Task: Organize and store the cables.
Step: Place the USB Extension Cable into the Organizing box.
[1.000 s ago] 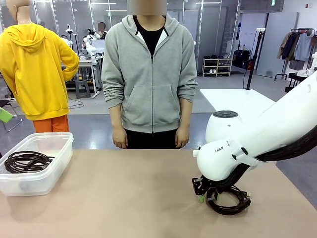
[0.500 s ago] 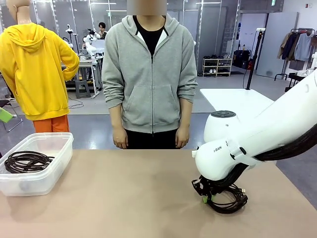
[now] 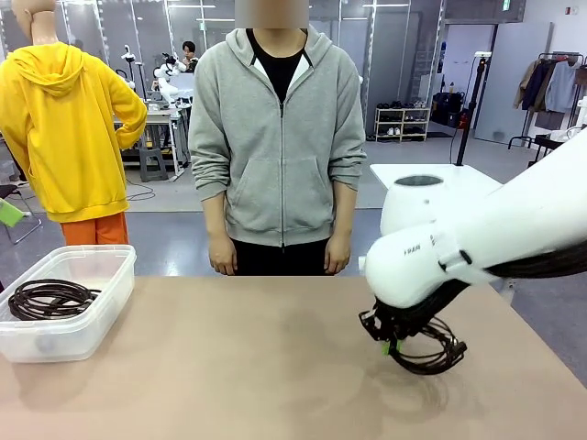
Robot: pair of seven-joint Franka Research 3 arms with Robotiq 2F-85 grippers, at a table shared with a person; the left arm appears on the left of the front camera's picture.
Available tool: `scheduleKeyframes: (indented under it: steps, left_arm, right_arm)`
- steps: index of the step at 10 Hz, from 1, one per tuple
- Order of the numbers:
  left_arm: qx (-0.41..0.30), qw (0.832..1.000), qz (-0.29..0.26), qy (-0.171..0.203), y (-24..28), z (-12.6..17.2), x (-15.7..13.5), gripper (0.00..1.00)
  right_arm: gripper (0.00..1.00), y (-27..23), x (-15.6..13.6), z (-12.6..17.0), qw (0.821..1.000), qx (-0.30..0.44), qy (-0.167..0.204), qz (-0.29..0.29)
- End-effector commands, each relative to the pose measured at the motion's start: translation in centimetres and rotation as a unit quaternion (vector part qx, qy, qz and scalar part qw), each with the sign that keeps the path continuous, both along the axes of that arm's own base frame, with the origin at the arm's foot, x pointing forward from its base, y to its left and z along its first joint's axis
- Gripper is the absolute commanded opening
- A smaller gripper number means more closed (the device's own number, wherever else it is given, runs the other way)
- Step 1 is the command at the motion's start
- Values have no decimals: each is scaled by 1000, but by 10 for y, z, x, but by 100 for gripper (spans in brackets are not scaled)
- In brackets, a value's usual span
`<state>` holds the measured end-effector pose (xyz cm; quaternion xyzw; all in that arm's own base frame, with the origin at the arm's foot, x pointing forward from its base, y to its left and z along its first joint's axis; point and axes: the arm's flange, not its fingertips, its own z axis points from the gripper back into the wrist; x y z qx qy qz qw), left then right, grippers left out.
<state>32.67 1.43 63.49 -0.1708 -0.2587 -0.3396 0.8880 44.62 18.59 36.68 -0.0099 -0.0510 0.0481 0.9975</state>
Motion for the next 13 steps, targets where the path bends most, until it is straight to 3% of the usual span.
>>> scheduleKeyframes:
  steps: [1, 3, 5, 8, 10, 13]
  left_arm:
    - [3, 1000, 5, 0, -1, 3, 2, 100]
    - [3, 1000, 5, 0, -1, 3, 2, 100]
    - [3, 1000, 5, 0, -1, 3, 2, 100]
    - [3, 1000, 5, 0, -1, 3, 2, 100]
    - [3, 1000, 5, 0, -1, 3, 2, 100]
    - [3, 1000, 5, 0, -1, 3, 2, 100]
  right_arm:
    - [0, 4, -10, 49, 1000, -2, -5, -17]
    - [0, 24, -6, 64, 999, 29, -1, -30]
    - [0, 78, 3, 60, 999, 26, -1, -41]
    - [0, 157, 14, 44, 999, 16, -4, -28]
    - [0, 202, 17, 27, 999, -7, -27, -37]
    - [0, 241, 19, 8, 999, 53, 0, -8]
